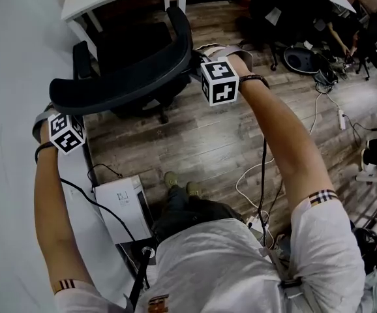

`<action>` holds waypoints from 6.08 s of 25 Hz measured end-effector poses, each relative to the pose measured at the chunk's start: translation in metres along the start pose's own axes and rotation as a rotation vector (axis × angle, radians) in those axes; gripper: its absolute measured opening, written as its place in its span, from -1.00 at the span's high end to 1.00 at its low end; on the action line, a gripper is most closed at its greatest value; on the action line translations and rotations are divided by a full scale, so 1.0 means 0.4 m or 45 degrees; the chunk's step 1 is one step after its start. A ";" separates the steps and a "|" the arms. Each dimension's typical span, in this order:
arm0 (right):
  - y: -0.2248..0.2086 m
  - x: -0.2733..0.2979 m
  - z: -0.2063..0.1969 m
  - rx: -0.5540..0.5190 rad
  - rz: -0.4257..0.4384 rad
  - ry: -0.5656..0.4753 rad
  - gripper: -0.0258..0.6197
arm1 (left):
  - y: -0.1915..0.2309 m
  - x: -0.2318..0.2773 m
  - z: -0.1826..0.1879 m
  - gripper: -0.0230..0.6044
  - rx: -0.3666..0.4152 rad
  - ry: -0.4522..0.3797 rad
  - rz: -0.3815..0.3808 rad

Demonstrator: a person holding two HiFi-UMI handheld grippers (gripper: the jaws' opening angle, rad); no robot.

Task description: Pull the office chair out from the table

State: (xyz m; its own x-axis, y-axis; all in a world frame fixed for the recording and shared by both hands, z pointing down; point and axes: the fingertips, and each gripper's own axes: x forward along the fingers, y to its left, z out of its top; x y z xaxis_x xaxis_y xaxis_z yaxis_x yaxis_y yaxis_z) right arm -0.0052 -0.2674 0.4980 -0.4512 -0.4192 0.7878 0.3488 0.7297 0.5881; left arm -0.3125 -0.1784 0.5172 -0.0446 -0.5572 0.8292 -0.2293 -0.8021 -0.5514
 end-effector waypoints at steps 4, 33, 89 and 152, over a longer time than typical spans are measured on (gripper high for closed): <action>0.047 -0.029 0.009 0.009 0.016 0.007 0.68 | -0.039 -0.039 0.008 0.70 0.009 0.006 0.001; 0.335 -0.221 0.127 0.039 0.013 0.055 0.67 | -0.345 -0.226 0.013 0.71 0.051 -0.025 -0.018; 0.570 -0.725 0.249 0.615 -0.315 -0.333 0.31 | -0.631 -0.731 0.287 0.27 -0.615 -0.567 0.313; 0.718 -0.975 0.751 1.161 -0.489 -1.227 0.92 | -0.786 -1.124 0.572 0.93 -1.241 -1.594 0.348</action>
State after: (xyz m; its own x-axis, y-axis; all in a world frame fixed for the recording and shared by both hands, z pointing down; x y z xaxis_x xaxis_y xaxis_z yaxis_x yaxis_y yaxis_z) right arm 0.0243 0.2678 0.3045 -0.9109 -0.4093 -0.0515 -0.4126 0.9035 0.1164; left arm 0.0023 0.2753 0.2966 0.4852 -0.8629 -0.1414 -0.8711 -0.4911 0.0083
